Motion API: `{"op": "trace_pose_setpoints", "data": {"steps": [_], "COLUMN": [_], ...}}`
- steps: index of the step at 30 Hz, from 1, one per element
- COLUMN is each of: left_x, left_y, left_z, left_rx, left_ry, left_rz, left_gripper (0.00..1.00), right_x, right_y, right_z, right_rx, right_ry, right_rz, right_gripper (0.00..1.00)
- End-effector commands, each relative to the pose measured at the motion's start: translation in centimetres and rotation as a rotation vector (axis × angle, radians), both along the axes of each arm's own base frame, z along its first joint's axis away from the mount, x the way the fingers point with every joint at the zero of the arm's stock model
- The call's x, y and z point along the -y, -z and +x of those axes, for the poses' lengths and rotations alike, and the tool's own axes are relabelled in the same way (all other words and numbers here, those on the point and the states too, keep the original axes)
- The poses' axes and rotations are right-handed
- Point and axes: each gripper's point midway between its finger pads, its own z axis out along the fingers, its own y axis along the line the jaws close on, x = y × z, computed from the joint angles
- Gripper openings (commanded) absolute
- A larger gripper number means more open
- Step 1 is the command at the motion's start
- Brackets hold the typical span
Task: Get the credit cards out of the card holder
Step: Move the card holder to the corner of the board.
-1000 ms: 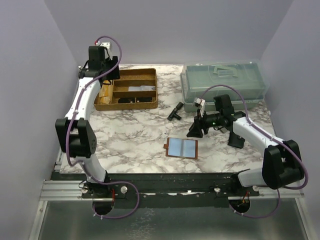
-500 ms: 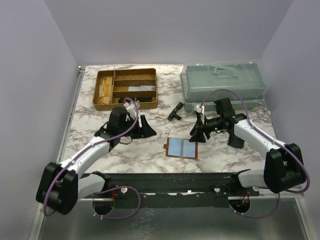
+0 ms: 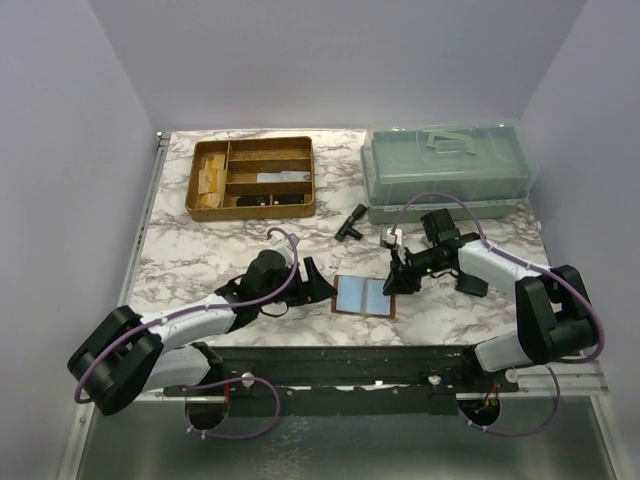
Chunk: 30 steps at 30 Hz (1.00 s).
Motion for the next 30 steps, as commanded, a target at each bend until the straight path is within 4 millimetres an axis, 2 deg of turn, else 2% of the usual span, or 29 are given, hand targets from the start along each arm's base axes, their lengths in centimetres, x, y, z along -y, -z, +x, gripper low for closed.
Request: {"op": "trace_pose_setpoints", "data": {"steps": [1, 5, 9, 11, 14, 19, 23, 30], "left_x": [1.1, 1.9, 1.8, 1.8, 1.7, 1.0, 0.8, 0.8], "left_y": [1.5, 3.1, 4.1, 4.6, 5.3, 6.3, 6.1, 6.3], "left_z": [1.5, 1.4, 1.8, 1.9, 2.0, 2.3, 2.4, 2.6], "left_rx": [-0.004, -0.028, -0.037, -0.05, -0.067, -0.074, -0.057, -0.045], "left_ry": [-0.083, -0.068, -0.089, -0.1, -0.107, -0.142, -0.148, -0.134], "left_rz": [0.033, 0.086, 0.122, 0.137, 0.159, 0.206, 0.211, 0.229], "left_gripper": [0.77, 0.77, 0.75, 0.71, 0.58, 0.55, 0.53, 0.37], "right_x": [0.6, 0.7, 0.7, 0.7, 0.7, 0.7, 0.7, 0.7], "right_y": [1.4, 2.1, 2.4, 2.4, 2.5, 2.4, 2.4, 2.4], "right_z": [0.3, 0.3, 0.2, 0.2, 0.2, 0.2, 0.2, 0.2], "right_rx": [0.012, -0.009, -0.015, -0.014, -0.018, -0.016, -0.017, -0.019], "right_ry": [0.008, 0.016, 0.017, 0.018, 0.019, 0.018, 0.019, 0.02], "right_rz": [-0.049, -0.073, -0.083, -0.085, -0.089, -0.088, -0.088, -0.088], "right_gripper": [0.2, 0.18, 0.17, 0.17, 0.17, 0.16, 0.16, 0.16]}}
